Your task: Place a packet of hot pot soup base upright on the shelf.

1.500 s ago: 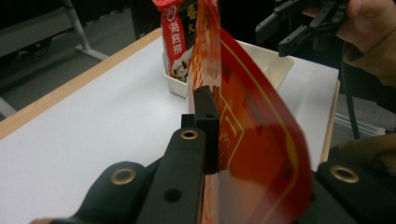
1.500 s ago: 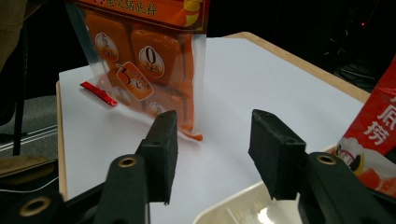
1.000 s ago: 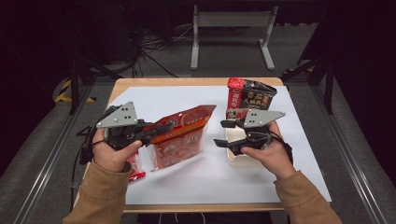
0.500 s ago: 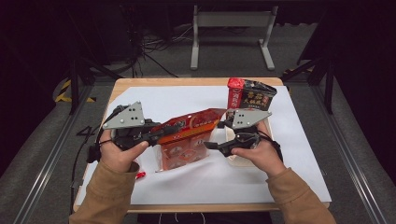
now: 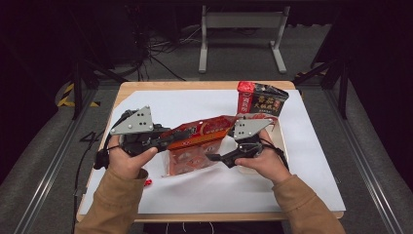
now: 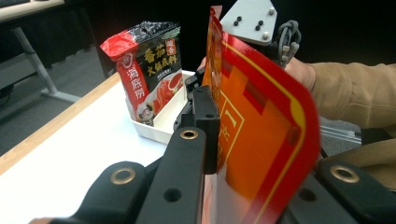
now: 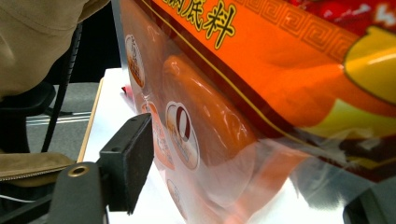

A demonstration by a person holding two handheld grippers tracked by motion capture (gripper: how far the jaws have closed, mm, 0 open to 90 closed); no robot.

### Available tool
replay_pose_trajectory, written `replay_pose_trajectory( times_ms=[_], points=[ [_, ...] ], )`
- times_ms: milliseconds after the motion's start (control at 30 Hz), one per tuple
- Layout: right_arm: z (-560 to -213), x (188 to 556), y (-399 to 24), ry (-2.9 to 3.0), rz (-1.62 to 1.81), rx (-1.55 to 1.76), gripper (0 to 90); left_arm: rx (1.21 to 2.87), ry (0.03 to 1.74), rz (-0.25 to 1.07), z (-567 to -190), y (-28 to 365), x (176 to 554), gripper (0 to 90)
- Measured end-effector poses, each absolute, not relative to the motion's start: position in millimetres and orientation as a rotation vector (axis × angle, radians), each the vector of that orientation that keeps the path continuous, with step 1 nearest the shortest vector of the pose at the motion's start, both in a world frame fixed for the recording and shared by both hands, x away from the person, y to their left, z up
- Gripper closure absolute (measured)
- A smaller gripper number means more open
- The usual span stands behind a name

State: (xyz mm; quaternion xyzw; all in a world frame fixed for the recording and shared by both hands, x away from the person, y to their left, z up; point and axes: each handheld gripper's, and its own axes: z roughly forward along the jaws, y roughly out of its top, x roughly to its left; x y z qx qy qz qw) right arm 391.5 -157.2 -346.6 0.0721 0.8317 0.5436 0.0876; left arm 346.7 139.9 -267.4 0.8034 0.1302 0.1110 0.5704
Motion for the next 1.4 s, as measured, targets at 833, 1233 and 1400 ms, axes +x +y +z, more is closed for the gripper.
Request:
replay_pose_trajectory(
  times_ms=[833, 1233, 1400],
  points=[
    [-349.6, 384.6, -144.0, 2.622, 1.643, 0.065, 70.0, 1.846, 0.314, 0.274, -268.8, 139.6, 345.4, 90.0],
    [-335.7, 378.5, -147.1, 2.688, 1.608, 0.18, 70.5, 1.876, 0.333, 0.377, -265.8, 138.3, 338.4, 83.7],
    [-330.7, 377.4, -150.1, 2.691, 1.594, 0.194, 70.5, 1.872, 0.357, 0.394, -266.0, 144.3, 340.1, 71.2]
  ],
)
